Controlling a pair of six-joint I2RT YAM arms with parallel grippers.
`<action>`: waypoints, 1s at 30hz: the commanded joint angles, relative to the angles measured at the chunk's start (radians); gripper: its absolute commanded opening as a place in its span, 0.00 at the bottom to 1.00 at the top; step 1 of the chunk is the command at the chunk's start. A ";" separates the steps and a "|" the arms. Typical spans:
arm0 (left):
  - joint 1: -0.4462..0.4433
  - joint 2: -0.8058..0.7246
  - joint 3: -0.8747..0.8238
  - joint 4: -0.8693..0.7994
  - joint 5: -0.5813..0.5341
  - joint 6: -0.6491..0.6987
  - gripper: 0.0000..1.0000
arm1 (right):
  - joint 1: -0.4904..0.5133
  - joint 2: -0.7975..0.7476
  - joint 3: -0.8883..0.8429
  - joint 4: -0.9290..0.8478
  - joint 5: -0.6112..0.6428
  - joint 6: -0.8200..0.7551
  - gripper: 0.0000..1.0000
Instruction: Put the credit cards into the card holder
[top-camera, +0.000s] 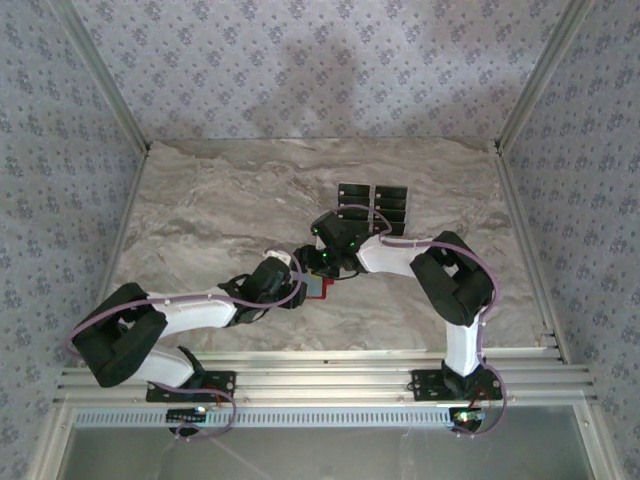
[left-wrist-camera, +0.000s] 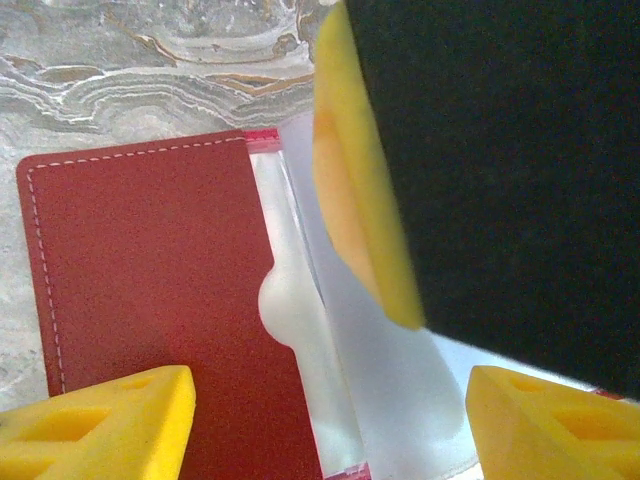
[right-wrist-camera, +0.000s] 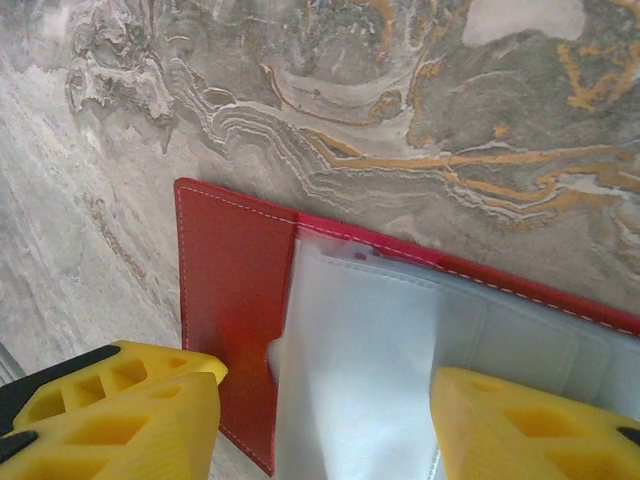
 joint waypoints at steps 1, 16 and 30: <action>-0.007 0.006 0.001 0.022 -0.027 -0.009 0.73 | 0.008 0.033 0.025 -0.014 -0.017 0.016 0.60; -0.007 0.033 -0.007 0.031 -0.024 -0.018 0.67 | 0.001 0.016 0.038 -0.023 -0.024 0.008 0.60; -0.007 0.063 -0.016 0.054 -0.021 -0.029 0.64 | -0.029 -0.111 -0.032 -0.060 0.035 -0.020 0.61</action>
